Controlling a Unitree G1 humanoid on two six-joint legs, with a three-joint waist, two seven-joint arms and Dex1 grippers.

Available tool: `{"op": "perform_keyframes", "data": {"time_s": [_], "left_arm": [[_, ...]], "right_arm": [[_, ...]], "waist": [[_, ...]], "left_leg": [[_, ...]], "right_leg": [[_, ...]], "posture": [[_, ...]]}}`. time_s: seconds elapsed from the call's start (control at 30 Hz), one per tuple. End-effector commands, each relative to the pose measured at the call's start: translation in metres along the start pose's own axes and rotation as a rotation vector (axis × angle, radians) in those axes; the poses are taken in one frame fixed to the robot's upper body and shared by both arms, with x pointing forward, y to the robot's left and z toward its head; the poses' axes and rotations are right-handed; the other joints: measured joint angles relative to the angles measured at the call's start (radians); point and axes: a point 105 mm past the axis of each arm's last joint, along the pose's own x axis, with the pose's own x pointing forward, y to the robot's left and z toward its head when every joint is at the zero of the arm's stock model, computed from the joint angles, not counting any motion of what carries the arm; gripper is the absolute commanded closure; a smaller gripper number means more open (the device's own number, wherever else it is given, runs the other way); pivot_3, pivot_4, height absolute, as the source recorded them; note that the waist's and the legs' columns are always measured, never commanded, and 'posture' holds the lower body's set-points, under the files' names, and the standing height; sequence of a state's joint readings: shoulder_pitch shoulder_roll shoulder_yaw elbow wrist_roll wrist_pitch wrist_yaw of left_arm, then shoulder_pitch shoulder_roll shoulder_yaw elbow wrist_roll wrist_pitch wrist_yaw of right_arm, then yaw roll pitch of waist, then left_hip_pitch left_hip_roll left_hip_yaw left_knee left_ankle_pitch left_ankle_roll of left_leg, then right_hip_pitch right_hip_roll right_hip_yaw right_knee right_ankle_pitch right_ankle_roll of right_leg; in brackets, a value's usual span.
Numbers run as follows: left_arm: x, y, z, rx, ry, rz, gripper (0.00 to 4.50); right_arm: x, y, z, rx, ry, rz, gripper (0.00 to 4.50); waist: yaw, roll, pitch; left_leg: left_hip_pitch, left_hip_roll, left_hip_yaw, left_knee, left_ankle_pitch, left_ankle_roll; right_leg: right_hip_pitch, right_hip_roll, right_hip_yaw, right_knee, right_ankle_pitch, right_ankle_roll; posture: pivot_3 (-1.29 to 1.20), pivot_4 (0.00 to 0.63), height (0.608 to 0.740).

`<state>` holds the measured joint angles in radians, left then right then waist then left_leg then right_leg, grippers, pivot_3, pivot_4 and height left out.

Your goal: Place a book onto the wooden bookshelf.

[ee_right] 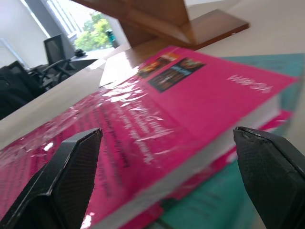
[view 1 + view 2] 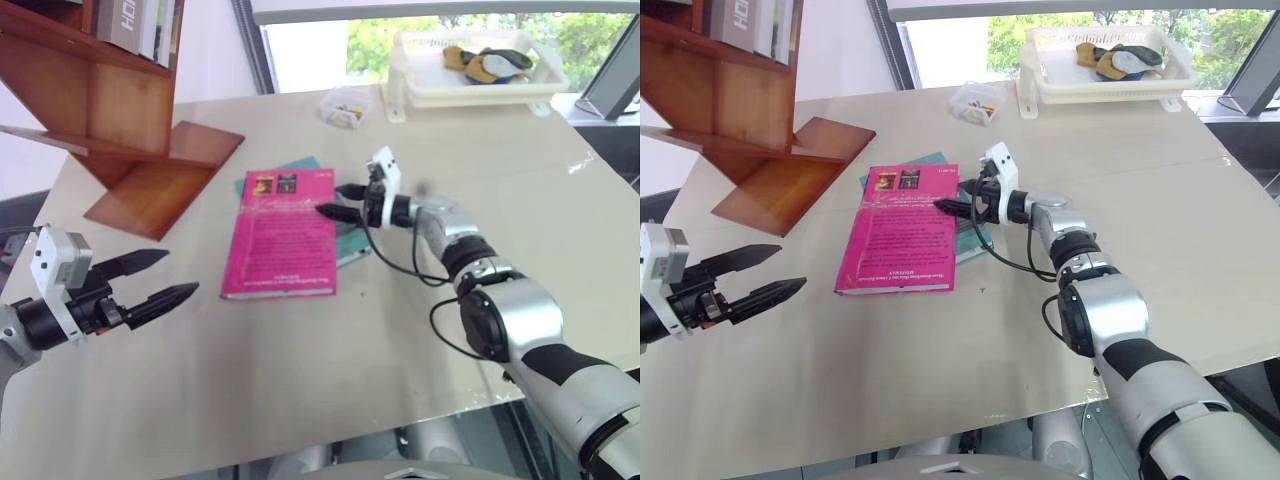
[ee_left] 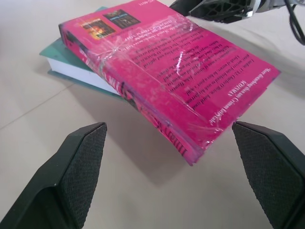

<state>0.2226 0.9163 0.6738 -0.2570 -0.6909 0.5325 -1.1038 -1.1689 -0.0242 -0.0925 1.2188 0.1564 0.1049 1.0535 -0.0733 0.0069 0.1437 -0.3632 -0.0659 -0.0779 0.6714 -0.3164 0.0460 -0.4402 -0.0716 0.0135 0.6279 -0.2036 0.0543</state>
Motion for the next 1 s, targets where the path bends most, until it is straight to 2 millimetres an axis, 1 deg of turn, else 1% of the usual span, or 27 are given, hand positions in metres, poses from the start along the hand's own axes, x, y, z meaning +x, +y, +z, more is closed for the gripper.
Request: {"op": "perform_keyframes", "data": {"time_s": [0.03,0.27,0.37,0.47,0.53,0.6,0.7,0.83,0.9,0.97,1.0], "left_arm": [[-0.006,0.001,0.012,0.049,-0.030,0.032,0.04],[-0.007,0.000,0.011,0.047,-0.031,0.038,0.04],[-0.006,0.000,0.010,0.044,-0.031,0.041,0.04],[-0.005,0.000,0.008,0.031,-0.032,0.046,0.04],[-0.003,0.003,0.008,-0.017,-0.077,0.065,0.04],[-0.001,0.008,0.005,-0.046,-0.086,0.087,0.04],[0.003,0.015,-0.008,-0.095,-0.063,0.119,0.04],[0.014,0.024,-0.020,-0.227,-0.072,0.092,0.04],[0.023,0.032,-0.027,-0.310,-0.056,0.075,0.04],[0.031,0.041,-0.026,-0.414,-0.071,0.045,0.04],[0.033,0.043,-0.026,-0.452,-0.079,0.031,0.04]], "right_arm": [[0.011,0.010,0.018,-0.082,-0.008,0.043,0.00],[0.020,0.017,0.017,-0.096,0.000,0.062,0.00],[0.020,0.014,0.017,-0.102,-0.006,0.040,0.00],[0.015,0.009,0.021,-0.101,-0.023,0.016,0.00],[0.006,0.002,0.025,-0.110,-0.041,-0.008,0.00],[-0.001,-0.003,0.029,-0.128,-0.051,-0.026,0.00],[-0.015,-0.011,0.037,-0.167,-0.064,-0.045,0.00],[-0.043,-0.019,0.047,-0.241,-0.069,-0.038,0.00],[-0.063,-0.016,0.053,-0.308,-0.064,0.015,0.00],[-0.085,-0.006,0.058,-0.380,-0.052,0.089,0.00],[-0.092,-0.001,0.058,-0.401,-0.046,0.114,0.00]], "waist": [[-0.001,0.000,0.000],[-0.008,0.000,0.000],[-0.009,0.000,0.000],[-0.012,0.000,0.000],[-0.013,0.000,0.000],[-0.012,0.000,0.000],[-0.015,0.000,0.000],[-0.015,0.000,0.000],[-0.017,0.000,0.000],[-0.009,-0.001,0.000],[-0.008,-0.001,-0.001]], "left_leg": [[0.000,0.000,0.000,0.000,0.000,0.000],[0.000,0.000,0.000,0.000,0.000,-0.001],[0.000,0.000,0.000,0.000,0.000,-0.001],[0.000,0.000,0.000,0.000,0.000,-0.001],[0.000,0.000,0.000,0.000,0.000,-0.001],[0.000,0.000,-0.001,0.000,0.001,-0.001],[0.000,0.000,-0.001,0.000,0.001,-0.001],[0.000,0.000,-0.001,0.000,0.001,-0.001],[0.000,0.000,-0.001,0.000,0.001,-0.001],[0.000,-0.001,-0.003,0.001,0.001,-0.001],[-0.001,-0.001,-0.003,0.001,0.001,-0.001]], "right_leg": [[0.000,0.000,0.000,0.000,0.000,0.000],[0.000,0.001,0.000,0.000,0.000,0.000],[0.000,0.001,-0.001,0.000,0.000,0.000],[0.000,0.000,-0.001,0.000,0.000,0.000],[0.000,0.000,0.000,0.000,0.000,0.000],[0.000,0.000,-0.001,0.000,0.000,0.000],[0.000,0.000,0.000,0.000,0.000,0.000],[0.000,0.000,-0.001,0.001,0.000,0.000],[0.000,0.000,-0.001,0.001,0.000,0.000],[0.000,0.000,-0.002,0.002,0.000,0.000],[0.000,0.000,-0.002,0.002,0.000,0.000]], "posture": [[0.00,0.150,0.740],[0.00,0.150,0.740],[0.00,0.150,0.740],[0.00,0.150,0.740],[0.00,0.150,0.740],[0.00,0.150,0.740],[0.00,0.150,0.740],[0.00,0.150,0.740],[0.00,0.150,0.740],[0.00,0.150,0.740],[0.00,0.150,0.740]]}}
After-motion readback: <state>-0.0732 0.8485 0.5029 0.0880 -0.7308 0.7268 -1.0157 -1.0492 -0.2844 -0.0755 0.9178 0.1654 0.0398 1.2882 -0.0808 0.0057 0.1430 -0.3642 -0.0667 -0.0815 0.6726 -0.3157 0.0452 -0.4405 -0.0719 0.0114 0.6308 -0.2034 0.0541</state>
